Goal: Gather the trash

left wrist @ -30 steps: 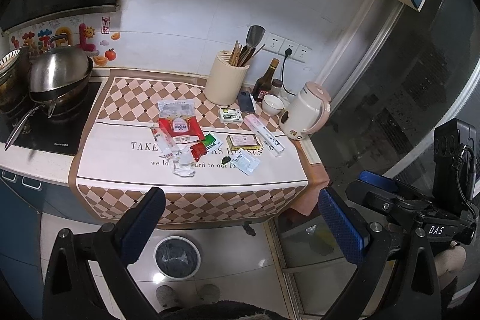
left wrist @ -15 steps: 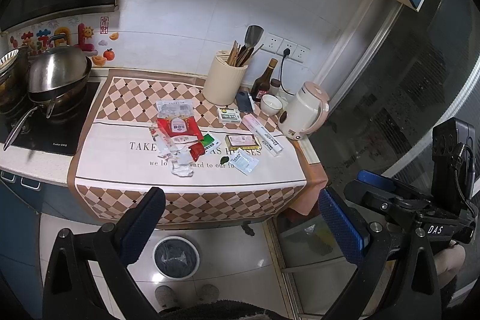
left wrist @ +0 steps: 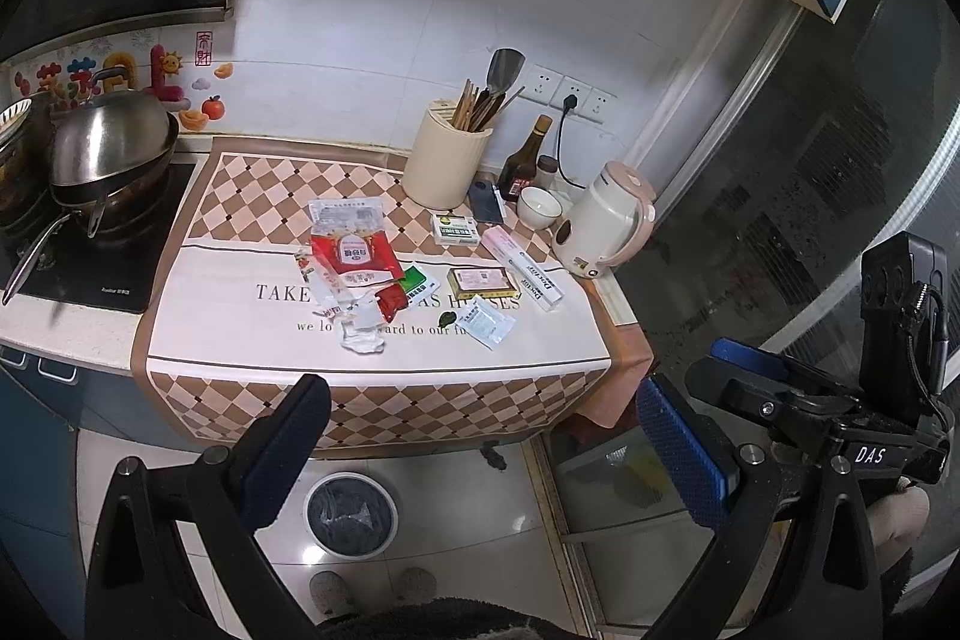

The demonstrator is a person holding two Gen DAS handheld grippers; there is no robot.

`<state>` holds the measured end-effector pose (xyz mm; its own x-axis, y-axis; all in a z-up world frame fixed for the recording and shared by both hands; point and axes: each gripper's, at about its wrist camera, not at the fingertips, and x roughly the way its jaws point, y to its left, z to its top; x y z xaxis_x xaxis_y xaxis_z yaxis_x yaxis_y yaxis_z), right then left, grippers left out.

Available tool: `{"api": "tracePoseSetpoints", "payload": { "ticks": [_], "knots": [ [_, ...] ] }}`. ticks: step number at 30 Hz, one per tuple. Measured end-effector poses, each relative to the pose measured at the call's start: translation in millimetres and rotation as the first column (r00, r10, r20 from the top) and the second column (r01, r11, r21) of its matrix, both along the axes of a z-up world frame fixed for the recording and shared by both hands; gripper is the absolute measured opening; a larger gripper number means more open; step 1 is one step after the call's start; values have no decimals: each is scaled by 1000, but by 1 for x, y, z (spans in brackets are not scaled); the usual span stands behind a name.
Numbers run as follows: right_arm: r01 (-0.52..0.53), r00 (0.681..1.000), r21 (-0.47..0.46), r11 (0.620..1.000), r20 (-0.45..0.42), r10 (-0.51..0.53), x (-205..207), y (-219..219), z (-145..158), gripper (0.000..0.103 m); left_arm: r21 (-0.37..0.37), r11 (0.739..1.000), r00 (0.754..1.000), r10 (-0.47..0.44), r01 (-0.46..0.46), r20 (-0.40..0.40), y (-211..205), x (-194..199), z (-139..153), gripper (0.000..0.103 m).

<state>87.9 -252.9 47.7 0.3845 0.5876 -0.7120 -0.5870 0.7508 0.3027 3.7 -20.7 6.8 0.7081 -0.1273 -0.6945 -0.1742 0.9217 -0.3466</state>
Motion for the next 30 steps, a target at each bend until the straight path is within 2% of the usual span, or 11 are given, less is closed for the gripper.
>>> {"api": "tracePoseSetpoints", "payload": {
  "ticks": [2, 3, 6, 8, 12, 14, 18, 22, 24, 27, 30],
  "knots": [
    [4, 1000, -1, 1000, 2, -4, 0, 0, -1, 103, 50, 998, 1000, 28, -28, -7, 0, 2, -2, 103],
    [19, 1000, -7, 1000, 10, -19, -1, 1, -1, 103, 124, 990, 997, 70, -68, -11, 2, 6, -4, 103],
    [90, 996, -14, 996, 20, -90, -3, 4, -8, 103, 280, 944, 983, 184, -173, -12, 13, 20, -16, 103],
    [159, 987, -1, 987, 4, -159, 2, 5, -18, 103, 317, 924, 973, 231, -212, -22, 28, 33, -28, 103],
    [352, 936, -16, 936, -27, -352, 27, 0, -50, 103, 338, 899, 941, 325, -279, -89, 65, 72, -70, 103],
    [408, 912, -41, 912, -28, -409, 41, -1, -66, 103, 324, 898, 923, 357, -298, -142, 84, 85, -93, 103],
    [473, 872, -124, 872, -77, -484, 88, -3, -114, 103, 217, 918, 876, 385, -331, -291, 112, 123, -153, 103],
    [482, 841, -185, 856, -175, -511, 154, -10, -169, 103, 149, 931, 834, 364, -332, -415, 118, 163, -207, 103],
    [466, 838, -209, 860, -208, -504, 185, -10, -192, 103, 100, 932, 806, 352, -349, -476, 116, 186, -236, 103],
    [410, 839, -245, 879, -277, -468, 232, -8, -225, 103, 13, 906, 758, 362, -423, -543, 129, 219, -270, 103],
    [367, 843, -274, 889, -306, -442, 278, -4, -250, 103, -1, 881, 722, 387, -473, -574, 147, 256, -291, 103]
  ]
}}
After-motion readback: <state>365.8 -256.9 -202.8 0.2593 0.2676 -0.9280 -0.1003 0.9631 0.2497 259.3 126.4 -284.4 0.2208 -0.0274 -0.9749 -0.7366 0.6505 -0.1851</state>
